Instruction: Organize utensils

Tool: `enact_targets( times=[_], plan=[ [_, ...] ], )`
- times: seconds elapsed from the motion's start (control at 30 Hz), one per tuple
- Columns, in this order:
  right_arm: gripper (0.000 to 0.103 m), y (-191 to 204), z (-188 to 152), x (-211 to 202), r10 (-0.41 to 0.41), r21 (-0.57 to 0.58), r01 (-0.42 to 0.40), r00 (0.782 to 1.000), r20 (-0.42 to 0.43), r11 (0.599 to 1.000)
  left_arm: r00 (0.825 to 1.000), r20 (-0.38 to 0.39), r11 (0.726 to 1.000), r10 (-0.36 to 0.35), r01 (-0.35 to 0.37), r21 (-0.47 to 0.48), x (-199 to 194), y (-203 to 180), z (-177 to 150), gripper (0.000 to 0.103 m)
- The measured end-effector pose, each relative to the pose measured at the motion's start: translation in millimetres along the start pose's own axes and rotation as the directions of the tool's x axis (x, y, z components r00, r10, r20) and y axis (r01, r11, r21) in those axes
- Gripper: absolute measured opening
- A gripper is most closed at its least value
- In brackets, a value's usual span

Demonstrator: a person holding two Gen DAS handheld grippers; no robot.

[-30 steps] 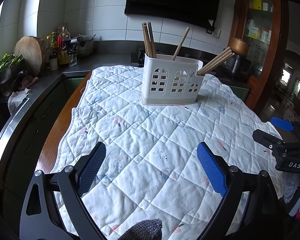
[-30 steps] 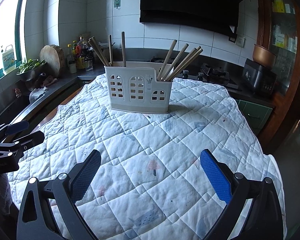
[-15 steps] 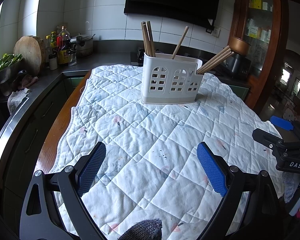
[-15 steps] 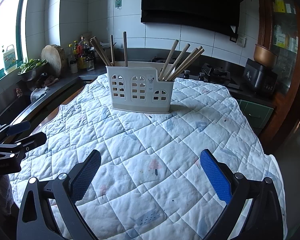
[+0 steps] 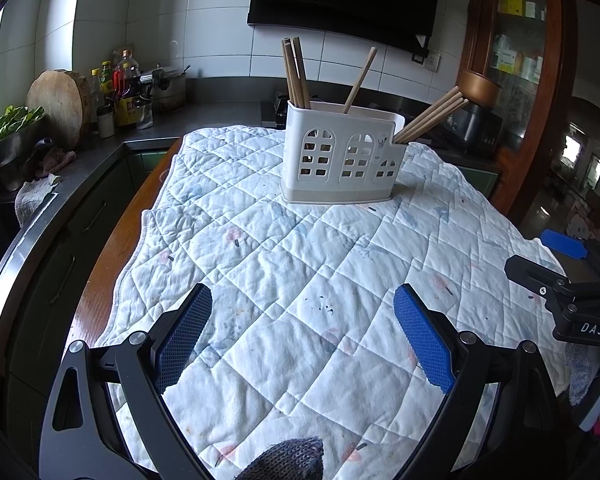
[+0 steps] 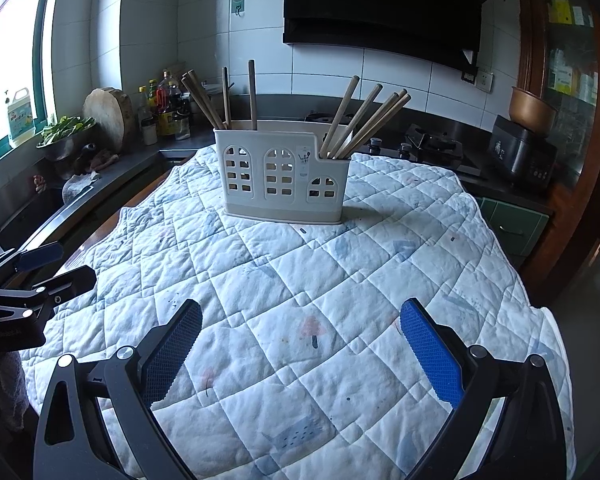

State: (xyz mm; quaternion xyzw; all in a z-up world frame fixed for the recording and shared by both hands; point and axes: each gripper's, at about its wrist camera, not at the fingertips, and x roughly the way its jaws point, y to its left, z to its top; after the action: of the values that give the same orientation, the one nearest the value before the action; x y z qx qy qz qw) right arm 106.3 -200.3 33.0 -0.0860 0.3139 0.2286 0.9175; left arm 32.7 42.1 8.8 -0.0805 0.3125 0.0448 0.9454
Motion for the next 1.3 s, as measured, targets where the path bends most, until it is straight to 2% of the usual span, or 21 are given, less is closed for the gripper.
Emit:
enact_targets(
  times=[1.3],
  plan=[
    [0.096,-0.4,-1.9,2.7,0.01,-0.006,-0.01,1.0,-0.013,1.0,1.0,-0.021,1.0,-0.004,0.004,-0.007,7.5,-1.4,-7.7,0.092]
  ],
)
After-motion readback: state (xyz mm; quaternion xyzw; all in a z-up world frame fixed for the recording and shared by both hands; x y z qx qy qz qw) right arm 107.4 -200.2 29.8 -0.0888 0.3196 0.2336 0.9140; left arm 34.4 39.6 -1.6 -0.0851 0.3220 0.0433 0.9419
